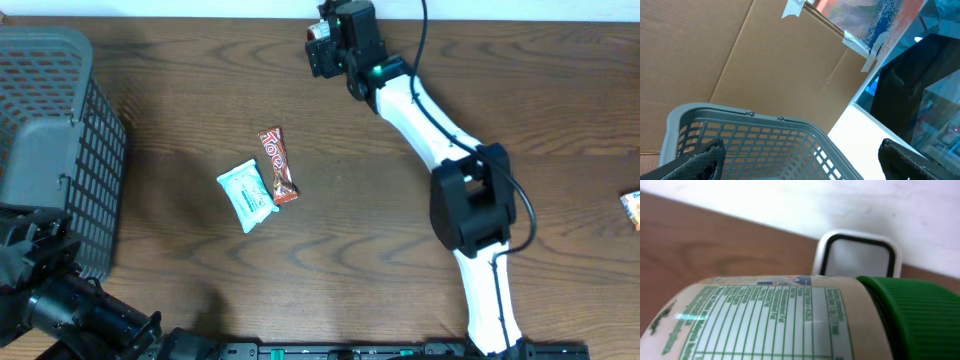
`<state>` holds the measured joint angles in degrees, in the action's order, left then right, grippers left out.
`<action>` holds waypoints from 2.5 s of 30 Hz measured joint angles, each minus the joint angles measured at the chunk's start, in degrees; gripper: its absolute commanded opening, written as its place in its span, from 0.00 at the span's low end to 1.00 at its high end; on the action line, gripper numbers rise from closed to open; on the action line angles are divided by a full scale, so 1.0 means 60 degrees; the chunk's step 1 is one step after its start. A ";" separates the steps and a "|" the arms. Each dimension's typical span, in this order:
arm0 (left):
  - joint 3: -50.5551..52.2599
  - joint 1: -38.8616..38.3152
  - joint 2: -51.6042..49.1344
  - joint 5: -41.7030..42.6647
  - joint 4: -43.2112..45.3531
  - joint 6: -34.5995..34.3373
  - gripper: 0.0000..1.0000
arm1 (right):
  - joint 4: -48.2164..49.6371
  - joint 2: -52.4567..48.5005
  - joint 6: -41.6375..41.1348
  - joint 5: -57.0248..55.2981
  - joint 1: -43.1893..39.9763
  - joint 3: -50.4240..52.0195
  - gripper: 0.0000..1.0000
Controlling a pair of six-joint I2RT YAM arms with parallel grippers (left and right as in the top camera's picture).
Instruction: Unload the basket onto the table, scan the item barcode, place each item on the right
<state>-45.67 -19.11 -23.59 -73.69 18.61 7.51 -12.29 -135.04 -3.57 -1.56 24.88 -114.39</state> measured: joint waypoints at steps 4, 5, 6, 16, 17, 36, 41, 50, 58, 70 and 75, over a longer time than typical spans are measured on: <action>0.0000 0.0000 0.0000 0.0000 0.0000 0.0004 0.98 | 0.0947 -0.0361 0.0295 -0.0335 -0.0124 0.0000 0.58; 0.0000 0.0000 0.0000 0.0000 0.0000 0.0004 0.98 | 0.1198 -0.0401 0.0364 -0.0408 -0.0146 0.0000 0.59; 0.0000 0.0000 -0.0004 0.0000 -0.0004 0.0004 0.98 | 0.1443 -0.0433 0.0426 -0.0499 -0.0186 0.0000 0.59; 0.0000 0.0000 0.0000 0.0000 0.0000 0.0004 0.98 | 0.3442 -0.1333 0.0612 -0.0787 -0.0255 -0.0018 0.62; 0.0000 0.0000 0.0000 0.0000 -0.0004 0.0004 0.98 | 0.3552 -0.1453 0.0619 -0.0783 -0.0255 -0.0018 0.63; 0.0000 0.0000 0.0000 0.0000 0.0000 0.0004 0.98 | -0.1632 -0.1566 0.0681 -0.1388 -0.0317 -0.2892 0.56; 0.0000 0.0000 0.0000 0.0000 0.0000 0.0000 0.98 | -0.4681 -0.0780 0.0678 -0.1490 -0.0499 -0.3716 0.51; 0.0000 0.0000 -0.0004 0.0000 0.0000 0.0004 0.98 | -0.8885 0.1585 0.0076 -0.1727 -0.1814 -0.4120 0.52; 0.0000 0.0000 -0.0004 0.0000 0.0000 0.0004 0.98 | -1.0666 0.1647 -0.1122 -0.2288 -0.4572 -0.4084 0.50; 0.0000 0.0000 0.0000 0.0000 0.0000 0.0004 0.98 | -0.8306 0.1246 -0.1785 -0.2393 -0.8291 -0.1264 0.52; 0.0000 0.0000 0.0000 0.0000 0.0000 0.0004 0.98 | -0.7227 0.1220 -0.1825 -0.2404 -0.9420 0.0007 0.52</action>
<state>-45.67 -19.11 -23.59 -73.69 18.61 7.53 -55.66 -127.72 -14.52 -15.99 -31.64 -114.34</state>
